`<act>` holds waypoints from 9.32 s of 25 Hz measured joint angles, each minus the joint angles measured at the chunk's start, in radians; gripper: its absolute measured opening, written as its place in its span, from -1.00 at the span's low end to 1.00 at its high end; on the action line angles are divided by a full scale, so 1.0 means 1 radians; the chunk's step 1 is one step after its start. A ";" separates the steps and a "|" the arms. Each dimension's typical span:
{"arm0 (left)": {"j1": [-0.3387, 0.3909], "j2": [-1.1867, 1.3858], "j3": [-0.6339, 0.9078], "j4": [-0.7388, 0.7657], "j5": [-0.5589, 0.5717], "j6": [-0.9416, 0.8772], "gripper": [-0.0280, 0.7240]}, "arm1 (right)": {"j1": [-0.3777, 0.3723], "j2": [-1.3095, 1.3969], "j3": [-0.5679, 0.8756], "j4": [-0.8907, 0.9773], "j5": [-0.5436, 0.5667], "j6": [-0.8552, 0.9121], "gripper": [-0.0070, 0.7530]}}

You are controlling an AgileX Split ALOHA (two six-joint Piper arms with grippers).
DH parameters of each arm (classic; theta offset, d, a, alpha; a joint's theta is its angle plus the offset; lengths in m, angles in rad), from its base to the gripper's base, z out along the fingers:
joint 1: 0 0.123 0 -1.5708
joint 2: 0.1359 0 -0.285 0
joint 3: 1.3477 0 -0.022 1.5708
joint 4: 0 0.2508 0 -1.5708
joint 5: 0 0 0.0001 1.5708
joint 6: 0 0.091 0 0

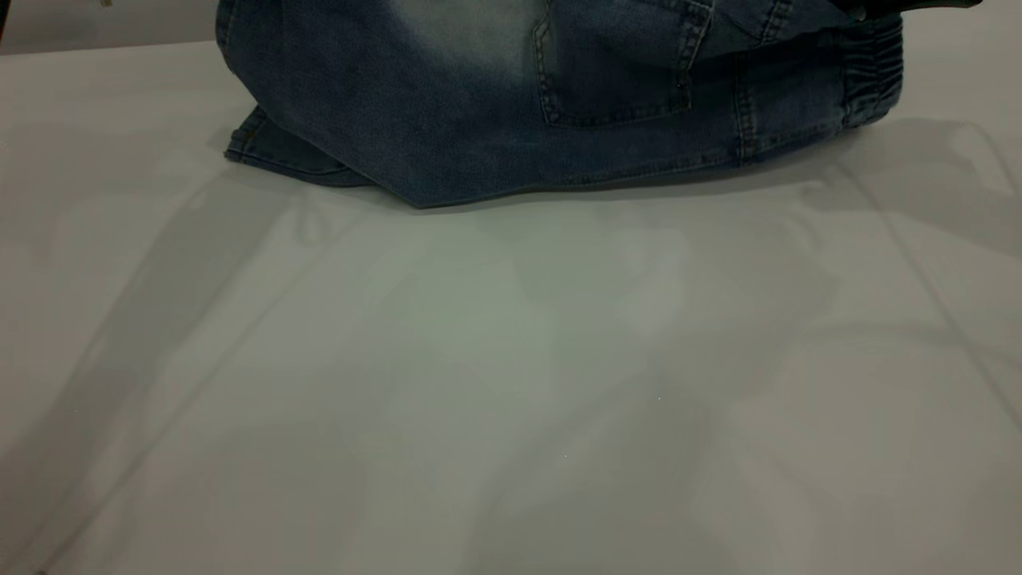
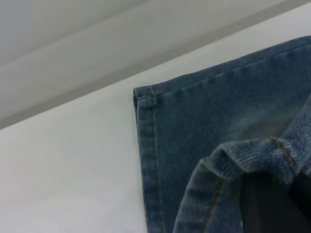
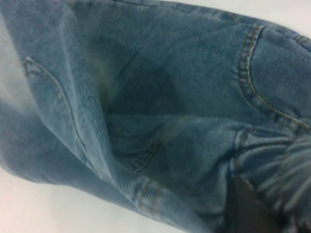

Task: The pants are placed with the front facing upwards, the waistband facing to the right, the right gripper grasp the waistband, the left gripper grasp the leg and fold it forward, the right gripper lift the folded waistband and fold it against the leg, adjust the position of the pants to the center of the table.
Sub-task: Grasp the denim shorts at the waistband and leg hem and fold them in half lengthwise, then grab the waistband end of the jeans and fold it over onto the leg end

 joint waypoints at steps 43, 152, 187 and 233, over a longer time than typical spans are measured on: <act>0.070 0.155 0.002 -0.004 -0.186 -0.008 -0.23 | -0.001 0.000 0.000 0.030 -0.032 0.006 0.54; 0.009 0.151 -0.149 -0.008 0.056 -0.039 0.25 | -0.178 0.520 -0.271 0.105 0.498 0.208 0.10; -0.240 0.389 -0.589 -0.014 0.573 -0.066 0.25 | -0.158 0.417 -0.335 -0.078 0.565 0.307 -0.77; -0.241 0.735 -1.016 0.000 0.926 -0.084 0.25 | 0.008 0.308 -0.509 -0.183 0.642 0.496 -0.77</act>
